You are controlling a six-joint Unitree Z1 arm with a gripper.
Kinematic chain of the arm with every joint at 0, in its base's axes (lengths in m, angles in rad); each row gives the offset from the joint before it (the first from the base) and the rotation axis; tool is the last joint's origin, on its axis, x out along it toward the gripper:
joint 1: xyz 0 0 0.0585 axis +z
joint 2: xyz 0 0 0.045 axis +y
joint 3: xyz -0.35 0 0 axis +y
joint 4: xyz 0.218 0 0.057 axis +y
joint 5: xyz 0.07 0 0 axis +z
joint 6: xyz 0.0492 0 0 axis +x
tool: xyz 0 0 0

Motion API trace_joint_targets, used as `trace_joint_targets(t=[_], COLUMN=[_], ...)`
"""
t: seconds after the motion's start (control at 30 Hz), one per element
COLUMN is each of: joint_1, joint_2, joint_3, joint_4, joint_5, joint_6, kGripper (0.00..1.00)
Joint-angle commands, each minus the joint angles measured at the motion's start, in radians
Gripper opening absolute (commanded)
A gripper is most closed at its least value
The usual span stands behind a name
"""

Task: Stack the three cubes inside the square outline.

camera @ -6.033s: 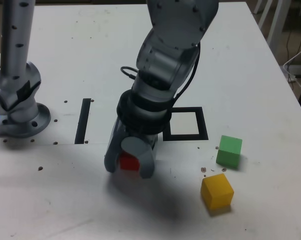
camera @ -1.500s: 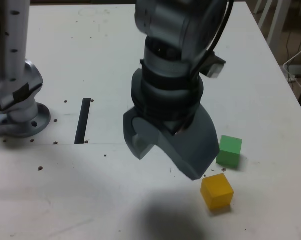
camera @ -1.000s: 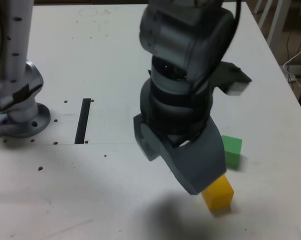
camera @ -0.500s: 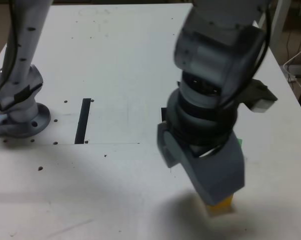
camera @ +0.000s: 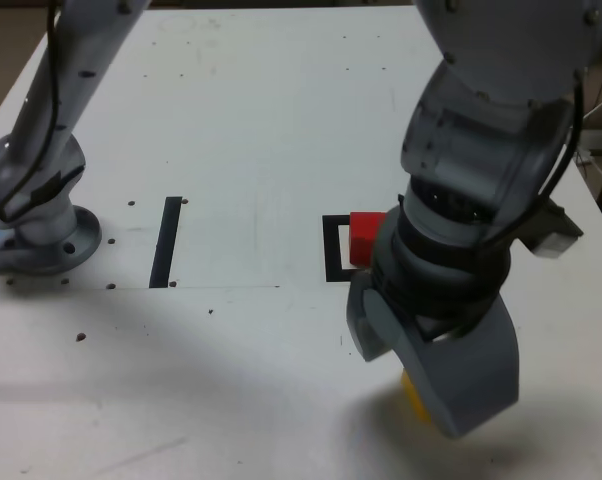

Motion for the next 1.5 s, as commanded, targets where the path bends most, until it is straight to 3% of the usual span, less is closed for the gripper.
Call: trace_joint_targets(t=[0.0,0.43,0.93,1.47], joint_1=[0.004,0.024,0.036,0.036], joint_2=[0.022,0.070,-0.089,-0.017], joint_3=[-0.011,-0.022,0.046,0.039], joint_4=[-0.014,-0.049,-0.018,-0.044], joint_5=[-0.014,-0.060,0.012,-0.021], joint_6=[0.007,0.028,-0.010,-0.010], kGripper=[0.97,0.91,0.91,0.91])
